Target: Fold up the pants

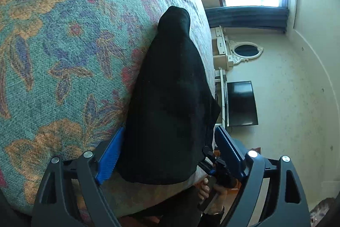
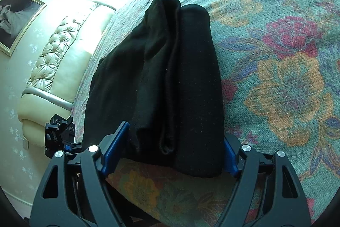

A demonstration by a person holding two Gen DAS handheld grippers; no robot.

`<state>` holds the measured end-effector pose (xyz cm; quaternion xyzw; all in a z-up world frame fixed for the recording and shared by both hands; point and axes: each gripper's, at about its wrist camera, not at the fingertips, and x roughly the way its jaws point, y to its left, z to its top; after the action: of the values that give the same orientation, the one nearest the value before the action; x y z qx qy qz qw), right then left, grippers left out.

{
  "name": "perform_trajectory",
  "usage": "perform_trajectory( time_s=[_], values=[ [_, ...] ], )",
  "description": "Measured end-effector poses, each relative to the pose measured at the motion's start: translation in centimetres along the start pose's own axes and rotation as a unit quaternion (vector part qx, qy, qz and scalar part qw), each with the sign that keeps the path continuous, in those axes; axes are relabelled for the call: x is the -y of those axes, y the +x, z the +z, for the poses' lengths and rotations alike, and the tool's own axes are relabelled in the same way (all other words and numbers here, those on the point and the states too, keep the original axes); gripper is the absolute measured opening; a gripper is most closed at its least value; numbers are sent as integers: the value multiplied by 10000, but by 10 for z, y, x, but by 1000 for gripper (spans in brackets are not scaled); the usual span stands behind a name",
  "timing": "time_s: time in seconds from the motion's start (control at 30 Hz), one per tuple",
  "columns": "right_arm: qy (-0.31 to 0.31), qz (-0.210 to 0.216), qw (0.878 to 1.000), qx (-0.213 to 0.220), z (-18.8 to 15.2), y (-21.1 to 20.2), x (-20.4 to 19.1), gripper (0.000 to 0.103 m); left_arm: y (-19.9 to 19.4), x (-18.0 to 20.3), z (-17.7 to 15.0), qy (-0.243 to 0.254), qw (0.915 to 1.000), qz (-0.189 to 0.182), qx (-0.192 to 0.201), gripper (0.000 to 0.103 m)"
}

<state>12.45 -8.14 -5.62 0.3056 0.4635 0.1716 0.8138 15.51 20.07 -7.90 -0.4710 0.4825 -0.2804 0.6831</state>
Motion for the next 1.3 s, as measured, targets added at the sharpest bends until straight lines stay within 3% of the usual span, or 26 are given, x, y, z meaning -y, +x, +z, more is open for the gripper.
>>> perform_trajectory(
  time_s=[0.17, 0.3, 0.4, 0.57, 0.77, 1.3],
  values=[
    [0, 27, 10000, 19, 1, -1, 1, 78, 18, 11, -13, 684, 9963, 441, -271, 89],
    [-50, -51, 9999, 77, -2, -3, 1, 75, 22, 17, -24, 1085, 9920, 599, -244, 88],
    [-115, -155, 9997, 128, -2, -5, -1, 70, 26, 16, -26, 1084, 9893, 966, -143, 68],
    [-231, -230, 9992, 241, -3, -8, -6, 58, 15, 7, -28, 987, 9910, 899, -65, 51],
    [-410, -290, 9983, 311, -3, -10, -14, 50, 6, -1, -25, 960, 9920, 821, 60, 43],
    [-395, -108, 9982, 436, -4, -28, -12, 40, -29, -20, -28, 776, 9949, 631, 157, 38]
  ],
)
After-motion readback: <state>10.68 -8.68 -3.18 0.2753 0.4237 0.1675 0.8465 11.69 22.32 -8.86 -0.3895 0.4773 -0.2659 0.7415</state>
